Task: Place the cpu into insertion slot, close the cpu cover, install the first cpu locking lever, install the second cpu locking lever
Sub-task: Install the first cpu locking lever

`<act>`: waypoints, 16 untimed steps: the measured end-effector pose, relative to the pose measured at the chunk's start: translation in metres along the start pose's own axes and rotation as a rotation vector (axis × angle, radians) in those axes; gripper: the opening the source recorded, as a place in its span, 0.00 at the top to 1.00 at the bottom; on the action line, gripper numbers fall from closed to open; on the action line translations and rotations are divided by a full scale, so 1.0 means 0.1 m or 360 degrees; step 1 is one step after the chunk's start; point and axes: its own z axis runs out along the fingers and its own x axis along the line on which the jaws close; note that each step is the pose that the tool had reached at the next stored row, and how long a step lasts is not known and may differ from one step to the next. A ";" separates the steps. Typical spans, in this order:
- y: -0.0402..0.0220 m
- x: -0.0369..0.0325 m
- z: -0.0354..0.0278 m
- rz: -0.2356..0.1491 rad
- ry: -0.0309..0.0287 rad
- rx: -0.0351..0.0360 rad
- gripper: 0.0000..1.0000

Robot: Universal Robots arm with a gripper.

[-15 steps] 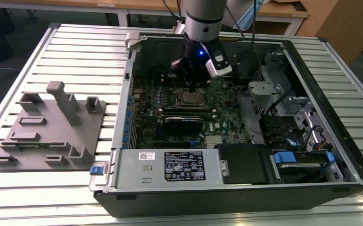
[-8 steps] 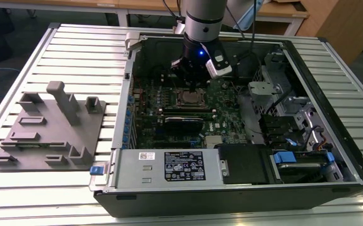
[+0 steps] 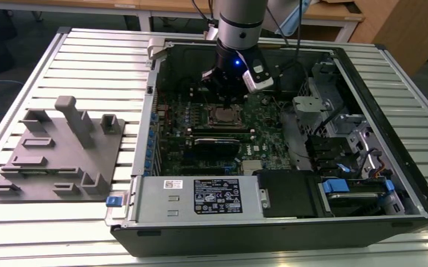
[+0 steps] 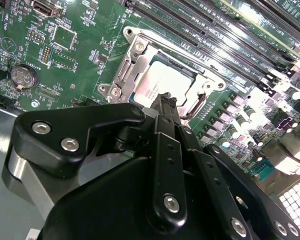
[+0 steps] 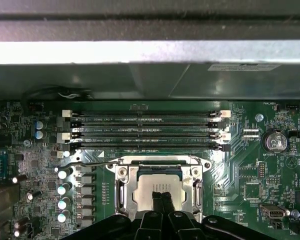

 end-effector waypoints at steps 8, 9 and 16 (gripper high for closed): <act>0.000 0.000 0.000 -0.0002 0.00002 -0.0007 0.90; 0.000 0.000 0.000 -0.0002 0.00002 -0.0008 0.90; 0.000 0.000 0.000 -0.0004 0.00003 -0.0015 0.90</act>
